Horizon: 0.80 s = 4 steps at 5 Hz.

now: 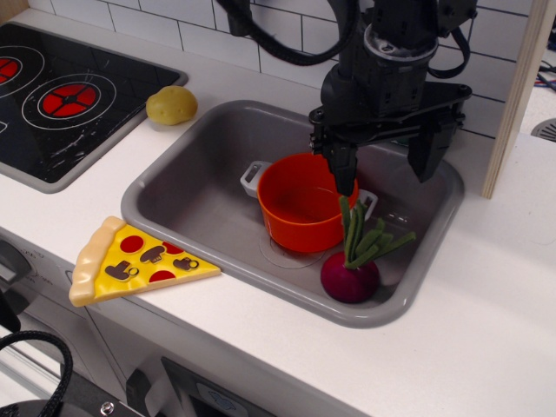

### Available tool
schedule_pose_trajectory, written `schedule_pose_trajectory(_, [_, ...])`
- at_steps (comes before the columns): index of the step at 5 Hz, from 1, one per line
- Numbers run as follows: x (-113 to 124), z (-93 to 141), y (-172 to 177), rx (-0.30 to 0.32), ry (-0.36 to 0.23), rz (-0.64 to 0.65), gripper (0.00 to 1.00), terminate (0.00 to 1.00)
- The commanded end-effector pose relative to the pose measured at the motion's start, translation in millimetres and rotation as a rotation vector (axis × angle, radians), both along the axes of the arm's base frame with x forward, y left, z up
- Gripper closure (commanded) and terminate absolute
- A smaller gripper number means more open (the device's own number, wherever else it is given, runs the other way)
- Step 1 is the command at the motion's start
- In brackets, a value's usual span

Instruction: Take beet from pot sink

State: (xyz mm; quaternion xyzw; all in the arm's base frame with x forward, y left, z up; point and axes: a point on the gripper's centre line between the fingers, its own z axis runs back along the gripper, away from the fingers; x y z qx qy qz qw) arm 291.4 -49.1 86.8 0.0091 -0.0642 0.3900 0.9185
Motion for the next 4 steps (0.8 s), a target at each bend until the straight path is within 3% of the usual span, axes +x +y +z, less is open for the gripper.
schedule_pose_trajectory(1, [10.5, 20.7, 7.8, -0.014, -0.066, 0.003, 0.00, 0.00])
schedule_pose_trajectory(3, [10.5, 20.7, 7.8, -0.014, -0.066, 0.003, 0.00, 0.00])
schedule_pose_trajectory(4, [10.5, 20.7, 7.8, -0.014, -0.066, 0.003, 0.00, 1.00])
